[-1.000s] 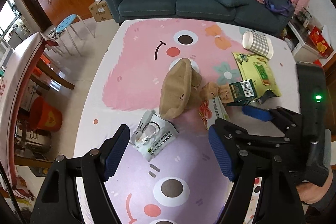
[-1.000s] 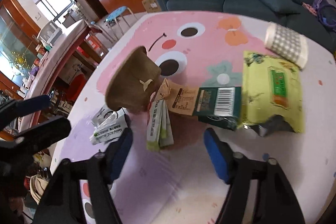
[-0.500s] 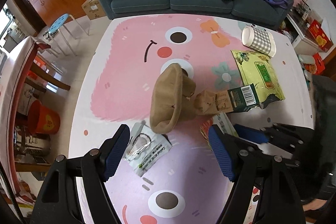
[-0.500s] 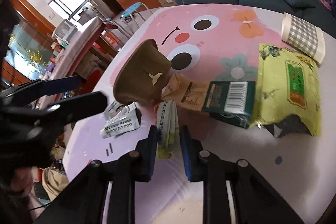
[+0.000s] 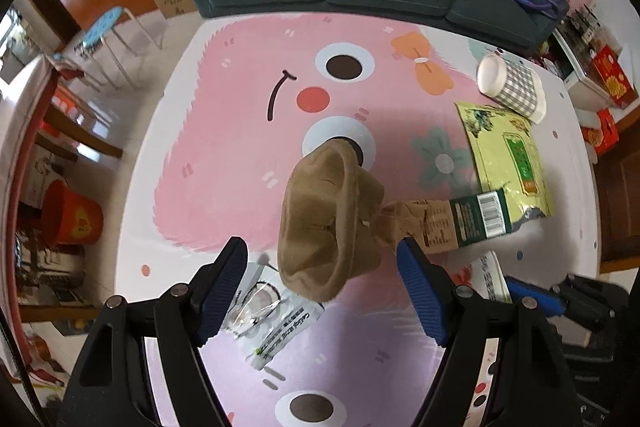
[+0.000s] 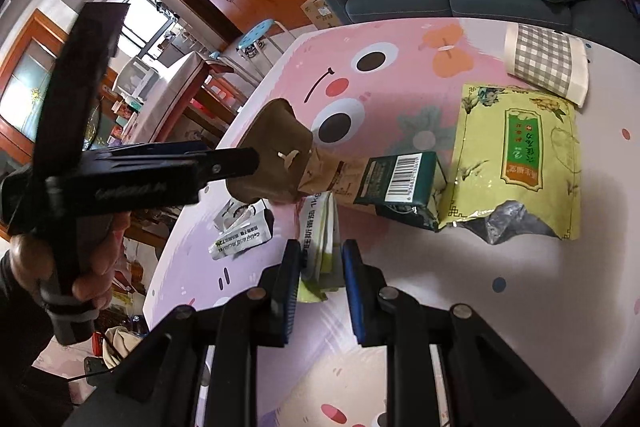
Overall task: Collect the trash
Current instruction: 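Grasp the brown paper cup holder with the left tool while the right tool grasps the white-green snack packet, then lift the cup holder and snack packet and carry them toward the bin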
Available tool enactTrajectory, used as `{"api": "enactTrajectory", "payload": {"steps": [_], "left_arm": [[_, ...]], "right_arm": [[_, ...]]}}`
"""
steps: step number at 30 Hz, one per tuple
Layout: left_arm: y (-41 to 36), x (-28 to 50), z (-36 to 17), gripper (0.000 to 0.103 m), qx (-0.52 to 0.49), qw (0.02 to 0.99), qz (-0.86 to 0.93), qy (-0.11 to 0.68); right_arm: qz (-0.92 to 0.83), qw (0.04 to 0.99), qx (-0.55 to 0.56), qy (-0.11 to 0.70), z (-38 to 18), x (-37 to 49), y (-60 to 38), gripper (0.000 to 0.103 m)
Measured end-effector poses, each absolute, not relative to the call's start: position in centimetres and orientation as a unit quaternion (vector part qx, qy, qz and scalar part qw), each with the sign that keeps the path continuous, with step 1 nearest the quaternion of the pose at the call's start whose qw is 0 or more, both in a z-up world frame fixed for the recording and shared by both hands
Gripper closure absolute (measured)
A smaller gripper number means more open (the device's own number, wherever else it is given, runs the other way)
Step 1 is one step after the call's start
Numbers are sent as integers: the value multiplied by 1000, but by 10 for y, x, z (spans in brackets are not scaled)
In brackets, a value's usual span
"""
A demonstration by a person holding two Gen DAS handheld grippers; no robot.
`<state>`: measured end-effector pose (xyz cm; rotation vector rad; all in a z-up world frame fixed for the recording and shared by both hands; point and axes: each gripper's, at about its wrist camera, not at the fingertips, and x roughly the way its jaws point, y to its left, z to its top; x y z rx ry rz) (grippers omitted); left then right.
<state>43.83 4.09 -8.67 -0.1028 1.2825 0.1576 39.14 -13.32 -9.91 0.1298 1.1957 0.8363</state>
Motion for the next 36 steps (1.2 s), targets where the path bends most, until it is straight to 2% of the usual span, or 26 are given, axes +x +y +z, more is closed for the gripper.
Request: {"api": "enactTrajectory", "payload": {"steps": [2,4,5,10,16,25,36], "left_arm": [[44,443,-95,36,-58,789,73,607],[44,448,-104,51,-61,780,70,618],[43,449,-108,54,-62,777,70,622],[37,452,-118,93,-76,773,63,626],[25,438,-109,94,-67,790,73,606],[8,379,-56,93,-82,825,48,557],[22,202,-9,93,-77,855,5,513]], "right_arm": [[380,742,62,548,-101,391,-136,82],[379,740,65,553,-103,392,-136,82],[378,739,66,553,-104,393,-136,82],[373,738,69,558,-106,395,-138,82],[363,742,79,558,-103,393,-144,82],[340,755,74,556,-98,358,-152,82],[287,799,100,518,-47,236,-143,82]]}}
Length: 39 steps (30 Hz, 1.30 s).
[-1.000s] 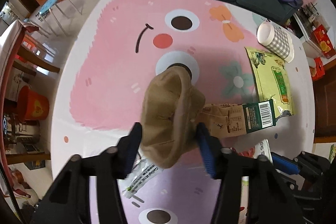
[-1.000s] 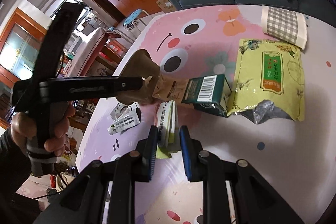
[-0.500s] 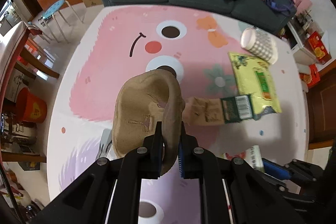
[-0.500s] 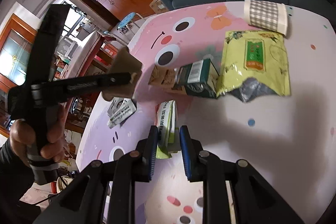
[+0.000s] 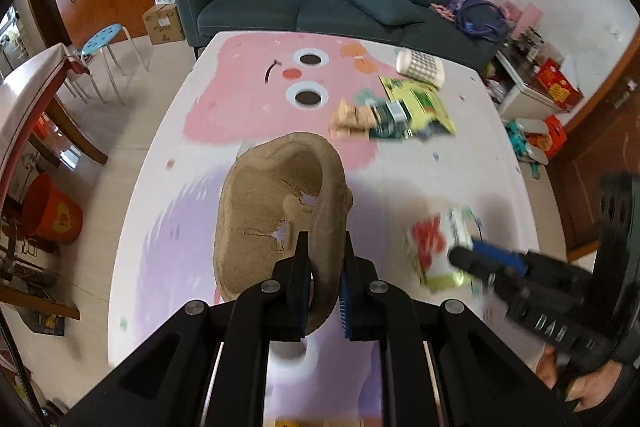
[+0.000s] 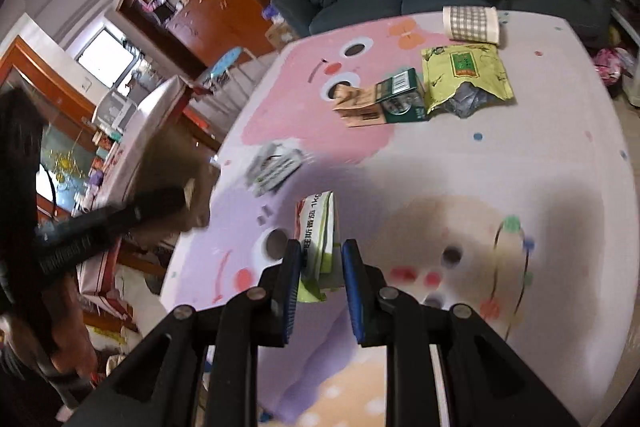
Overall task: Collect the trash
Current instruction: 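Lift the cup holder and snack packet and carry them toward the bin, then open both tools to drop the cup holder and snack packet into the bin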
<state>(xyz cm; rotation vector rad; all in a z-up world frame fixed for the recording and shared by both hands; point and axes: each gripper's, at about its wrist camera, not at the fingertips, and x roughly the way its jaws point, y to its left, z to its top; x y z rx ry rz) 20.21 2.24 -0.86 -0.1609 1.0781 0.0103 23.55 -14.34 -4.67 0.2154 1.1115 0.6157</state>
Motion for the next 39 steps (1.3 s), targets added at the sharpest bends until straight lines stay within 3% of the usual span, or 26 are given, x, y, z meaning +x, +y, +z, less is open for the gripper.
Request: {"api": "enactTrajectory", "payload": {"steps": [11,23,29,39], "left_arm": [[49,30,-8,93,-51,863,-57,500],[29,-69,-58,93,-36,833,-81,546],[12,-79,-123,93,-54,801,-77,592],[-13,-55,-288,93,-81,777,-39,623]], "right_arm": [[214,811,159,521,-34,69,-131,82],[196,791,88,573,-69,-42,-131,82],[176,766,94,612,-124,-65,-148,82],[181,717,38,672,-302,-50,-155,82]]}}
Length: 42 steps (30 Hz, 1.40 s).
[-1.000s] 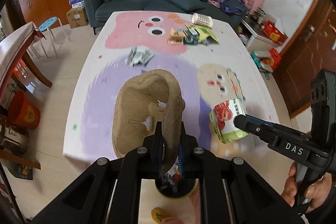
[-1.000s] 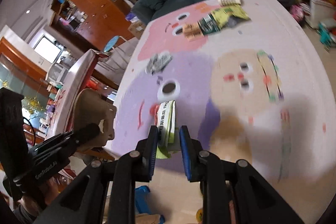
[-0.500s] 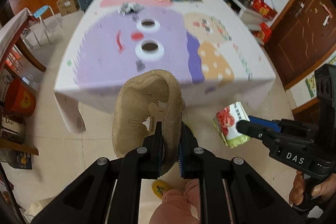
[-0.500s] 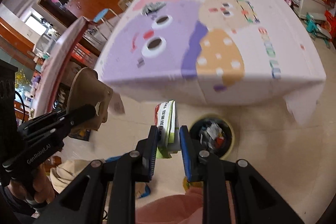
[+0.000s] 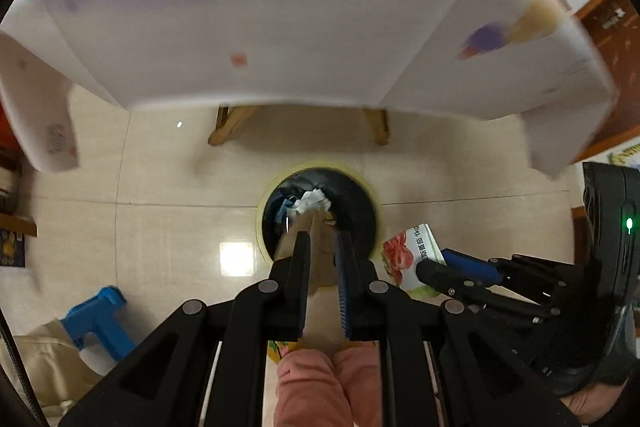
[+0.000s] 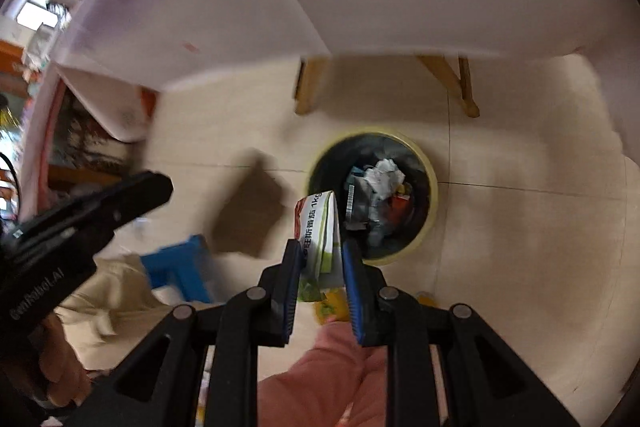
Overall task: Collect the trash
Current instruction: 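Open both tools to drop the cup holder and snack packet into the bin, then move both tools back up toward the trash on the table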
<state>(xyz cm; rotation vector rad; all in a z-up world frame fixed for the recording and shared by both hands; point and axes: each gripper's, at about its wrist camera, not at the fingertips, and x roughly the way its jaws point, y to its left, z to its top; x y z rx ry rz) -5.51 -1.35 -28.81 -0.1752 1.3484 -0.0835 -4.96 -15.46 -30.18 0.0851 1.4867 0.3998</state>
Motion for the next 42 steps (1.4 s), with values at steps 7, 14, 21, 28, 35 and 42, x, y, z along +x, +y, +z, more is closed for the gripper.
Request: {"api": "enactTrajectory", "payload": {"steps": [7,14,21,28,35,42], "left_arm": [[-24,-30,-382,80,-79,764,-21,641],[-24,-19,-406,36,-65,768,6,637],[-14,-21,-392,26,-62,775,18,628],[-2,-24,-362,24,-75,777,27,624],[8,-34,-273,24,-74,801,26,593],[19,-44,-163,24,-61,828,12,557]], "right_arm": [[177,707,14,685,-404,-22,-155,80],[169,695,26,699,-452,-8,-151,60],[163,706,14,689,-437,-5,-146,48],[145,715,4,684,-407,-4,-149,48],[148,723,-2,674,-336,-14,-141,48],[143,746,-16,651,-222,-30,-127,48]]}}
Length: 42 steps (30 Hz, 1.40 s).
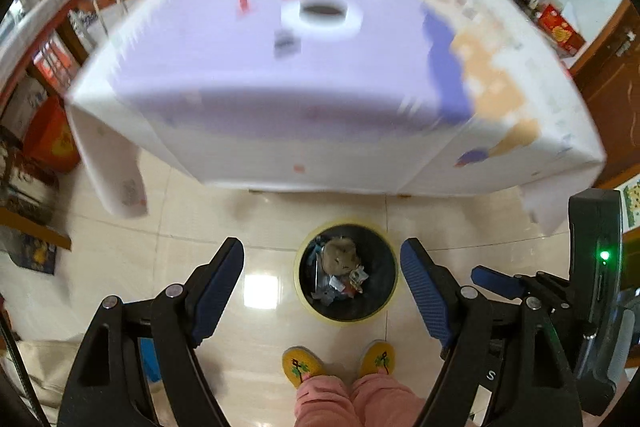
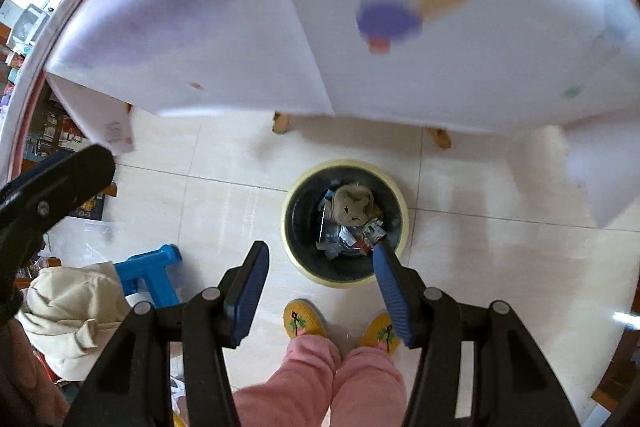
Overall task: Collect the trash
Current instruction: 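Move both tools back up toward the trash on the table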
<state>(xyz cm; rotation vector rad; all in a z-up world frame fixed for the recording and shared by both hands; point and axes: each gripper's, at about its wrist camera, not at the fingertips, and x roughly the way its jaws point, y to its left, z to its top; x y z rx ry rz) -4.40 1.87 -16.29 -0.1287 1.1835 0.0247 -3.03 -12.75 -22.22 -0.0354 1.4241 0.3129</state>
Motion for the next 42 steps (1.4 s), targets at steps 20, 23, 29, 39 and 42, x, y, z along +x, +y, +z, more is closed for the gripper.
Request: {"api": "enactTrajectory", "payload": {"steps": [20,23,29,39,42], "left_arm": [[33,14,14,24,-60,875,-35,479],[24,43,22,24,-56,877,-36,477],[-1,120,29,24,-65,877,-24,475],[-68,288,14,24,-69,856,-7,512],[-85,340,0,24,-65,846,-10,530]], "right_arm": [[107,857,22,504,-5,12,-142,48],[106,863,27,493,4,39,-153,48],[119,870,27,478,11,113,-178,48],[174,850,26,497,5,283,-234,48],[182,848,18,497,-2,333,-250,48]]}}
